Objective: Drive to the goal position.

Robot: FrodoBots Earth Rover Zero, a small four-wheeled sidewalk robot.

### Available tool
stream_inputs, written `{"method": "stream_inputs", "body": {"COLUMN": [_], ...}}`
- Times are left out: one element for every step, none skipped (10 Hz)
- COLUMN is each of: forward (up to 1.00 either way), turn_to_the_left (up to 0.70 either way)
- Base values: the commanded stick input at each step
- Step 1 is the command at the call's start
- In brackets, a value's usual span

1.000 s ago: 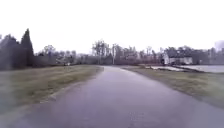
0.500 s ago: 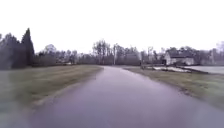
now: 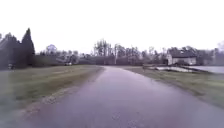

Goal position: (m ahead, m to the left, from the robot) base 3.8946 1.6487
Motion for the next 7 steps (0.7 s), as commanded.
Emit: {"method": "stream_inputs", "body": {"forward": [1.00,1.00,1.00,1.00,1.00,1.00,1.00], "turn_to_the_left": [0.00,0.00,0.00,0.00,0.00,0.00,0.00]}}
